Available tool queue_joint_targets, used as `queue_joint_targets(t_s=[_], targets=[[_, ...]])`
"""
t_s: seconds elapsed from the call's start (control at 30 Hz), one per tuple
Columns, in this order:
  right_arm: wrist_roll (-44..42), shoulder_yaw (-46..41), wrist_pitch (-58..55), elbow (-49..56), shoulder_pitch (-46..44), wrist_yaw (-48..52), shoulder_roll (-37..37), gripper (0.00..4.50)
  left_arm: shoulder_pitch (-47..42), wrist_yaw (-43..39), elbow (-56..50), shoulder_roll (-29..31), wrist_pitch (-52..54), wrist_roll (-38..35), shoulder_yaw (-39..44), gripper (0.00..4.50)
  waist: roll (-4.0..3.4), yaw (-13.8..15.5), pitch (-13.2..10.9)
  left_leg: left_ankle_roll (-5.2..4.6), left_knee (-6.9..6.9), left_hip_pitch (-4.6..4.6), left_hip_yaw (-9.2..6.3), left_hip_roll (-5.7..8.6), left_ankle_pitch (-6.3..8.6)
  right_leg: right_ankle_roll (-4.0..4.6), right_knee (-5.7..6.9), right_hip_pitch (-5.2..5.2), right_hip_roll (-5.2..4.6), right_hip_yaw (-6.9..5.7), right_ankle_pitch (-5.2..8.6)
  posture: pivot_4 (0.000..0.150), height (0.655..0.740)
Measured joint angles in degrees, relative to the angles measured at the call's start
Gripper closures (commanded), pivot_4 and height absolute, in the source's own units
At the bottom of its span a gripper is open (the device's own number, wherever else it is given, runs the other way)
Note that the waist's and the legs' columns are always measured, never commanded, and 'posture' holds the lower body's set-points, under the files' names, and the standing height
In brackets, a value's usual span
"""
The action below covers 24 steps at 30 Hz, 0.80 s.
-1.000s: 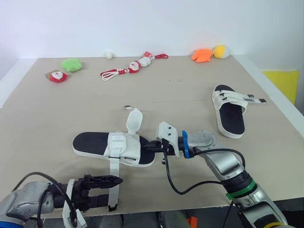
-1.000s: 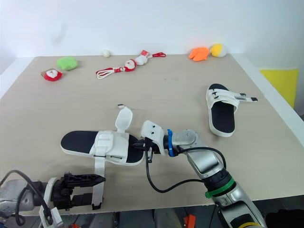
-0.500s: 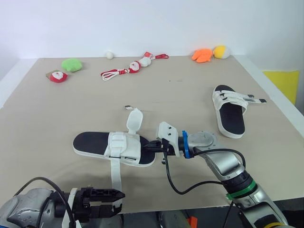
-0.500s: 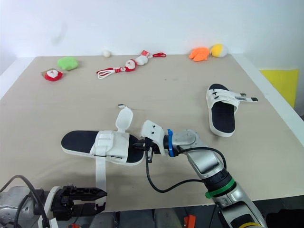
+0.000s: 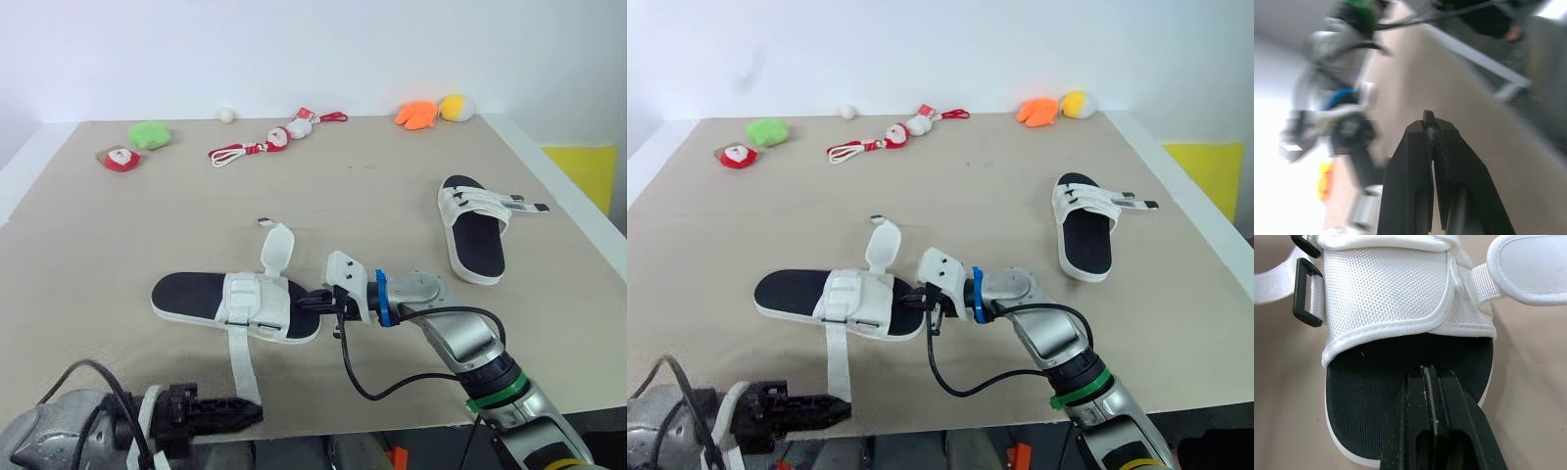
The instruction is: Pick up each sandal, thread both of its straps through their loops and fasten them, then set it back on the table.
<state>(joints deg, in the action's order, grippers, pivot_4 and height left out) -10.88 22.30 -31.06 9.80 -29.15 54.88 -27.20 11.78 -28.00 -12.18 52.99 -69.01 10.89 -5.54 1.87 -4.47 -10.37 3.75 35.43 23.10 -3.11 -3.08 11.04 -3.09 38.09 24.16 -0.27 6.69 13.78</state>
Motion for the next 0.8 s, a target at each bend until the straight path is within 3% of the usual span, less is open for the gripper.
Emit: queue_joint_targets(t_s=[0.13, 0.43, 0.6, 0.63, 0.8], targets=[[0.6, 0.2, 1.1, -0.2, 0.0, 0.0, 0.0, 4.5, -0.8, -1.1, -6.8, 3.1, 10.2, -10.3, -2.1, 4.44, -0.04, 0.0, 0.0, 0.0, 0.0, -0.01, 0.02, 0.0, 0.0, 0.0, 0.0, 0.01, 0.01, 0.02, 0.0, 0.15, 0.74], [1.2, 0.4, 2.8, -1.0, 0.0, 0.0, -0.1, 4.5, -2.0, -5.0, -19.2, 9.2, 43.5, -41.5, -0.4, 4.44, -0.04, 0.0, -0.1, -0.03, 0.03, -0.03, -0.01, -0.06, -0.02, 0.0, 0.02, 0.01, 0.1, 0.0, 0.0, 0.15, 0.74], [1.5, 0.6, 3.2, -1.0, 0.1, 0.0, 0.1, 4.5, -11.0, -4.2, -21.2, 13.5, 71.6, -74.0, 5.7, 4.44, -0.05, -0.1, -0.1, -0.05, 0.05, -0.02, -0.02, -0.05, -0.04, -0.04, 0.02, 0.01, 0.11, 0.02, -0.02, 0.15, 0.74], [1.5, 0.7, 3.3, -0.9, 0.1, 0.1, 0.1, 4.5, -11.3, -5.1, -21.2, 13.6, 75.6, -77.8, 6.5, 4.44, -0.04, -0.3, -0.1, -0.03, 0.03, -0.01, -0.01, -0.05, -0.03, 0.01, 0.02, 0.02, 0.13, 0.01, 0.02, 0.15, 0.74], [1.7, 0.8, 3.5, -1.0, 0.0, -0.1, 0.3, 4.5, -15.9, -6.6, -18.4, 11.6, 88.1, -85.3, 7.3, 4.44, -0.02, -0.2, -0.1, -0.03, 0.03, 0.0, -0.12, -0.11, -0.03, 0.04, 0.03, 0.02, 0.28, 0.0, 0.03, 0.15, 0.74]])
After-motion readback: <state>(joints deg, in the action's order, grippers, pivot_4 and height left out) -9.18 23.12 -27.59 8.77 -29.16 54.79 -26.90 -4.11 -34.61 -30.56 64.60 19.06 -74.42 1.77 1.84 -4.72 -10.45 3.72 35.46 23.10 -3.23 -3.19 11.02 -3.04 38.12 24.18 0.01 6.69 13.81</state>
